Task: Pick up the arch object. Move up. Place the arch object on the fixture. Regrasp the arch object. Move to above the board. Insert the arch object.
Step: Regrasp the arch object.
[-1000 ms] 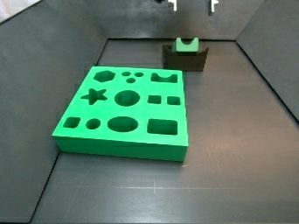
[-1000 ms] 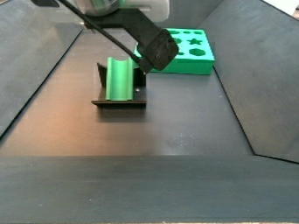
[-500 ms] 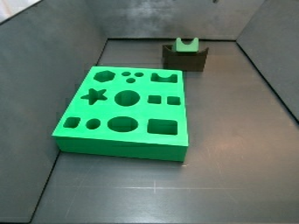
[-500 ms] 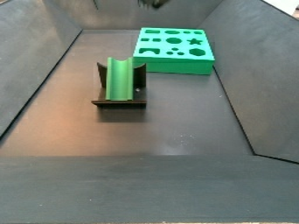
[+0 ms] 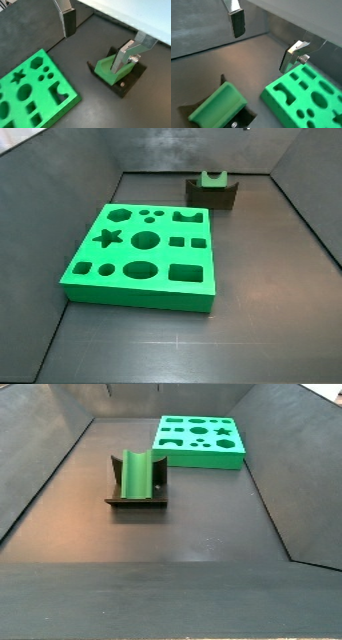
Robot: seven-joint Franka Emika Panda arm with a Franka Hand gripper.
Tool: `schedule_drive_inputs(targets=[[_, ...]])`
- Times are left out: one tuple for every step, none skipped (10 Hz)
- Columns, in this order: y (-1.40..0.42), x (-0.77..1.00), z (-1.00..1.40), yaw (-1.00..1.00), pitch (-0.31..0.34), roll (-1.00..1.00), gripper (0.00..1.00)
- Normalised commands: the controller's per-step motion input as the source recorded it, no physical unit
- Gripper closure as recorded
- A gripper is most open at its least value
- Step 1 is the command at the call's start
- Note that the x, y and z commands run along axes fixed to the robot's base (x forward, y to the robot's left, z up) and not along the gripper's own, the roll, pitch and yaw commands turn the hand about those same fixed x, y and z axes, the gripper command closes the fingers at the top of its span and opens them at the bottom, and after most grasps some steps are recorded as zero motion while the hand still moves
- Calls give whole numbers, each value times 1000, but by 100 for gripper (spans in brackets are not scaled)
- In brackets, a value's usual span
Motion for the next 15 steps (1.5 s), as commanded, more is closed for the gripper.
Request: schedule_drive_inputs(targets=[[-24,-28,7,32,31,1000,0],[-21,-22,5,33,26,1000,0],[-20,-15,-3,34,22,1000,0],[-20,-14,-3,36,21,1000,0],[-17,-10,3,37,22,1000,0],[-18,-4,7,39,26,1000,0],[-17,5,6,40,31,1000,0],[-22,25,-3,44,38,1000,0],[-22,39,-15,46,45,1000,0],[-23,55,-7,52,57,1000,0],[-25,62,-9,55,66,1000,0],[-30,78,-16,60,80,1000,0],[-32,94,-18,72,105,1000,0],[-35,103,-15,86,126,1000,0],[-41,107,-18,102,148,1000,0]])
